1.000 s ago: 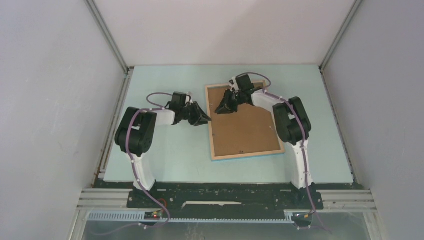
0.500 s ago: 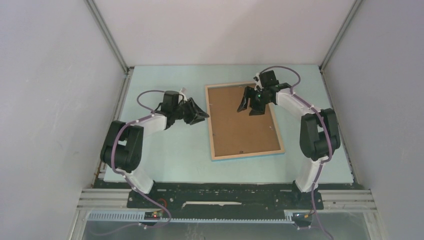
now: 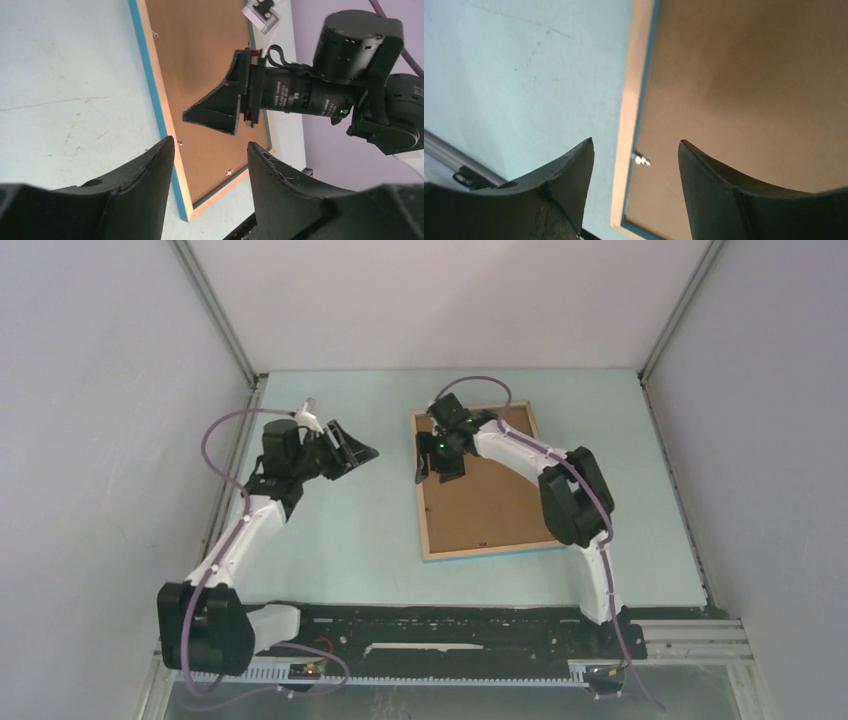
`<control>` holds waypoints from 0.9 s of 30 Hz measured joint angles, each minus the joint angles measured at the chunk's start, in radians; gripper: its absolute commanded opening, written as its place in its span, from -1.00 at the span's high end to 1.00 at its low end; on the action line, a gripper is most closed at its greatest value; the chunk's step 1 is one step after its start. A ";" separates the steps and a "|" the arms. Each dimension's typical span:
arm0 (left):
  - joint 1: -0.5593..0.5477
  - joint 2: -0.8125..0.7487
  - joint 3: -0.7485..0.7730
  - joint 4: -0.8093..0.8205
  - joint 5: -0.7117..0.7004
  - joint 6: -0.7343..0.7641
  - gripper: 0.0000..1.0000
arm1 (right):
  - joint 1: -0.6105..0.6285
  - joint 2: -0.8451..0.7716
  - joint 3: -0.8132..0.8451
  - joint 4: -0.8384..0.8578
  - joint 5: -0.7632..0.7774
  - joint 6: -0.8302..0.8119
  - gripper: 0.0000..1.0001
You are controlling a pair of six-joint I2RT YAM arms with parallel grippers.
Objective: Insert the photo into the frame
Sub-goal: Install the photo frame at the center of the board.
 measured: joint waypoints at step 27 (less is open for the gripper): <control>0.111 -0.135 -0.106 -0.130 -0.044 0.104 -0.25 | 0.151 0.316 0.472 -0.289 0.319 -0.016 0.39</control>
